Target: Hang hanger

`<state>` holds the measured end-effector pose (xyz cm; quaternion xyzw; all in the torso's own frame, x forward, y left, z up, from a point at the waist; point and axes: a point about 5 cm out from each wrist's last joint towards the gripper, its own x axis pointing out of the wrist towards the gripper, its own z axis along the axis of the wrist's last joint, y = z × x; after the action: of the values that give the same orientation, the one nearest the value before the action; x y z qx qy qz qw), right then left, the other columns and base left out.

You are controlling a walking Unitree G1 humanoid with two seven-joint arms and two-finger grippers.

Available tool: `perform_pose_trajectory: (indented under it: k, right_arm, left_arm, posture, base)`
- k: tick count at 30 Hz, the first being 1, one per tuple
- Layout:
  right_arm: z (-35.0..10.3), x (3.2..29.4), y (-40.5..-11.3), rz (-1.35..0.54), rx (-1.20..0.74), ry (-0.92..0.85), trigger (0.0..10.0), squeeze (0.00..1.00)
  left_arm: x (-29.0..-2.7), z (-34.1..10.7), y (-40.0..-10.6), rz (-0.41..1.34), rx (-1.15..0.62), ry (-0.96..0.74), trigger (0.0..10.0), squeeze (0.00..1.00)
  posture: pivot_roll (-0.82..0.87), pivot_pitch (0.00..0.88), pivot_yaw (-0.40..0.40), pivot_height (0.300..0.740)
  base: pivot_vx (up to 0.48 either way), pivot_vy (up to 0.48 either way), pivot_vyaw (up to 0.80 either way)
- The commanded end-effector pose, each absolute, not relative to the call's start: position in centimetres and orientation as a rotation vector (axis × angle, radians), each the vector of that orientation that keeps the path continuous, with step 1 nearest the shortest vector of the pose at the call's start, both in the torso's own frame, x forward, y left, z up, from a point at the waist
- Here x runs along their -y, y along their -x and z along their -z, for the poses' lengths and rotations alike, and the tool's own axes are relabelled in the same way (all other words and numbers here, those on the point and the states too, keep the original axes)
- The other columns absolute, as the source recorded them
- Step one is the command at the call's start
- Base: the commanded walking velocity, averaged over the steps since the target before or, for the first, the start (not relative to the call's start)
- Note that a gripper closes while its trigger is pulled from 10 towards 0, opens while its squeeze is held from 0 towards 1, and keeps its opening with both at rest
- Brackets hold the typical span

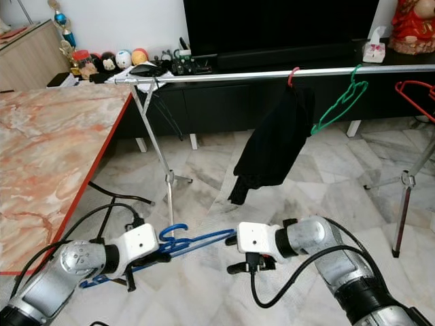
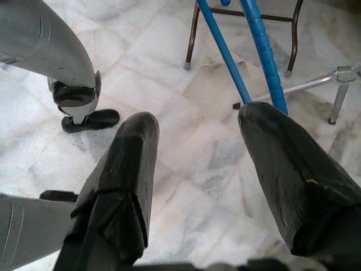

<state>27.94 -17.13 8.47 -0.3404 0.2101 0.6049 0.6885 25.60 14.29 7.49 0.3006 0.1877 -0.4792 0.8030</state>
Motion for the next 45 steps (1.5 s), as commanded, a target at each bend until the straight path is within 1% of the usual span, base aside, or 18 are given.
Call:
perform_pose_trajectory:
  k: [1, 2, 3, 4, 7, 9, 10, 11, 14, 15, 19, 22, 24, 26, 28, 32, 36, 45]
  right_arm:
    - [-7.7, 16.8, -28.3, -1.305, -0.472, 0.738, 10.0, 0.0]
    - [-6.6, 17.0, -28.5, -1.224, -0.503, 0.695, 10.0, 0.0]
    - [-6.3, 17.1, -28.6, -1.208, -0.509, 0.687, 10.0, 0.0]
    - [-5.1, 17.6, -29.1, -1.07, -0.546, 0.632, 10.0, 0.0]
    - [-2.2, 18.5, -29.2, -0.783, -0.629, 0.495, 10.0, 0.0]
    - [-2.2, 18.5, -29.2, -0.783, -0.629, 0.495, 10.0, 0.0]
    - [-1.7, 18.7, -29.0, -0.73, -0.646, 0.46, 10.0, 0.0]
    - [-1.7, 18.7, -29.0, -0.73, -0.646, 0.46, 10.0, 0.0]
    - [2.1, 20.0, -26.6, -0.408, -0.788, 0.295, 10.0, 0.0]
    - [2.1, 20.0, -26.6, -0.408, -0.788, 0.295, 10.0, 0.0]
    - [3.7, 20.3, -25.0, -0.285, -0.846, 0.211, 10.0, 0.0]
    - [6.0, 20.7, -22.0, -0.085, -0.926, 0.065, 10.0, 0.0]
    - [6.3, 20.7, -21.5, -0.056, -0.941, 0.047, 10.0, 0.0]
    - [7.5, 20.7, -19.6, -0.015, -1.013, 0.056, 10.0, 0.0]
    - [7.9, 20.7, -18.9, 0.035, -1.039, 0.043, 10.0, 0.0]
    - [8.1, 19.7, -18.8, 0.056, -1.013, -0.039, 10.0, 0.0]
    - [7.9, 19.7, -19.2, 0.048, -1.026, 0.0, 10.0, 0.0]
    - [7.6, 20.0, -19.9, 0.08, -0.997, -0.016, 10.0, 0.0]
  left_arm:
    - [-15.4, -6.9, -25.7, 0.936, -0.42, -0.648, 0.0, 0.0]
    - [-16.0, -6.1, -25.5, 0.849, -0.443, -0.643, 0.0, 0.0]
    - [-16.2, -5.9, -25.5, 0.831, -0.447, -0.642, 0.0, 0.0]
    - [-16.5, -5.7, -25.7, 0.742, -0.439, -0.638, 10.0, 0.0]
    - [-17.1, -5.3, -25.9, 0.556, -0.425, -0.576, 10.0, 0.0]
    - [-17.1, -5.3, -25.9, 0.556, -0.425, -0.576, 10.0, 0.0]
    - [-17.1, -5.4, -25.9, 0.528, -0.414, -0.553, 10.0, 0.0]
    - [-17.1, -5.4, -25.9, 0.528, -0.414, -0.553, 10.0, 0.0]
    - [-17.2, -5.7, -25.8, 0.373, -0.354, -0.434, 10.0, 0.0]
    - [-17.2, -5.7, -25.8, 0.373, -0.354, -0.434, 10.0, 0.0]
    - [-17.2, -5.6, -25.4, 0.319, -0.333, -0.402, 10.0, 0.0]
    - [-17.5, -5.3, -24.3, 0.249, -0.317, -0.345, 10.0, 0.0]
    - [-17.5, -5.2, -24.1, 0.24, -0.313, -0.337, 10.0, 0.0]
    - [-17.3, -5.2, -23.3, 0.217, -0.306, -0.29, 10.0, 0.0]
    - [-17.1, -5.2, -22.9, 0.198, -0.294, -0.273, 10.0, 0.0]
    - [-16.7, -6.1, -22.9, 0.155, -0.225, -0.202, 10.0, 0.0]
    - [-16.5, -6.3, -23.5, 0.153, -0.213, -0.186, 10.0, 0.0]
    - [-16.3, -6.7, -23.8, 0.138, -0.195, -0.174, 10.0, 0.0]
  posture:
    - [-0.13, 0.0, 0.1, 0.74]
    - [-0.13, 0.0, 0.1, 0.74]
    - [-0.13, 0.0, 0.1, 0.74]
    - [-0.13, 0.0, 0.1, 0.74]
    - [-0.13, 0.0, 0.102, 0.74]
    - [-0.13, 0.0, 0.102, 0.74]
    - [-0.13, 0.0, 0.102, 0.74]
    - [-0.13, 0.0, 0.102, 0.74]
    - [-0.13, 0.0, 0.105, 0.74]
    - [-0.13, 0.0, 0.105, 0.74]
    - [-0.13, 0.0, 0.105, 0.74]
    - [-0.14, 0.0, 0.1, 0.74]
    - [-0.14, 0.0, 0.1, 0.74]
    - [-0.11, 0.0, 0.082, 0.74]
    - [-0.11, 0.0, 0.082, 0.74]
    - [-0.13, 0.0, 0.082, 0.74]
    - [-0.13, 0.0, 0.083, 0.74]
    - [-0.14, 0.0, 0.084, 0.74]
  base:
    - [0.0, 0.0, 0.0]
    - [0.0, 0.0, 0.0]
    - [0.0, 0.0, 0.0]
    - [0.0, 0.0, 0.0]
    - [0.0, 0.0, 0.0]
    - [0.0, 0.0, 0.0]
    - [0.0, 0.0, 0.0]
    - [0.0, 0.0, 0.0]
    - [0.0, 0.0, 0.0]
    - [0.0, 0.0, 0.0]
    - [0.0, 0.0, 0.0]
    - [0.0, 0.0, 0.0]
    - [0.0, 0.0, 0.0]
    - [0.0, 0.0, 0.0]
    - [0.0, 0.0, 0.0]
    - [0.0, 0.0, 0.0]
    - [0.0, 0.0, 0.0]
    - [0.0, 0.0, 0.0]
